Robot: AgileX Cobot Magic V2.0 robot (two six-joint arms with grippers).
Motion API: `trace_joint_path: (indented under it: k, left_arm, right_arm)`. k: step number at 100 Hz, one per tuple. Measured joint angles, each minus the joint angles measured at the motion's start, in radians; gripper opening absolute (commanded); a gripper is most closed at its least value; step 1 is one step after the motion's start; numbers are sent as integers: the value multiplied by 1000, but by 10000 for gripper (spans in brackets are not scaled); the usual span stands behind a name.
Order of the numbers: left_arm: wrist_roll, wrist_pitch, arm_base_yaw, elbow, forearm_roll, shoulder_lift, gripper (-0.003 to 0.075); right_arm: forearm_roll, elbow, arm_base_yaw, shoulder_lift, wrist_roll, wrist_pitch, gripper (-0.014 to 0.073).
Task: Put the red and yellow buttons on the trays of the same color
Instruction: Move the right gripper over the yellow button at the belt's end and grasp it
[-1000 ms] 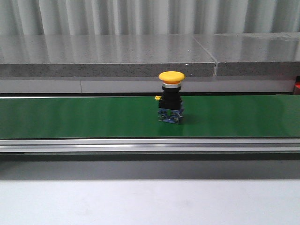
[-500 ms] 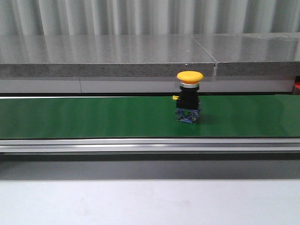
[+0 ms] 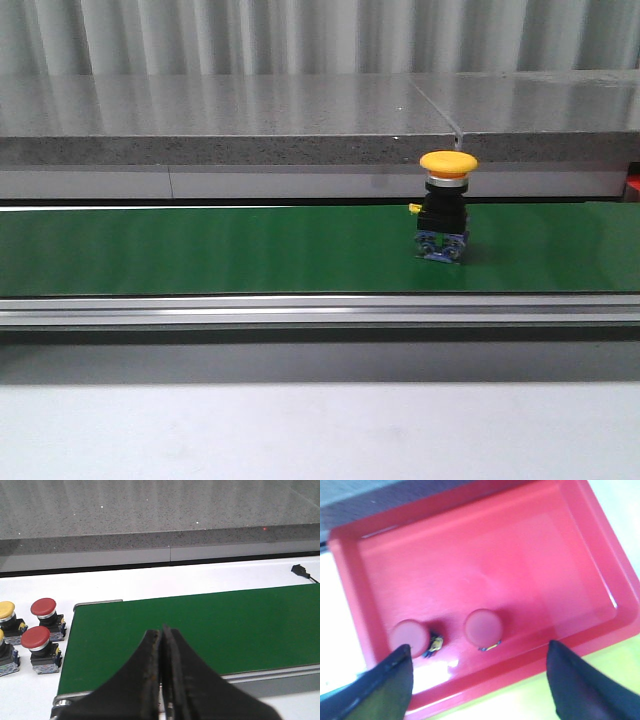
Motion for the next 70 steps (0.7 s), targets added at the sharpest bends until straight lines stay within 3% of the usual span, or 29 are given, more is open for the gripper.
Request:
trace_joint_path:
  k: [38,70]
  left_arm:
    - [0,0,0,0,0,0,-20]
    - [0,0,0,0,0,0,-20]
  right_arm:
    - [-2,277,258,-322,-40,93,553]
    - [-2,496,483,-373,-93,140,553]
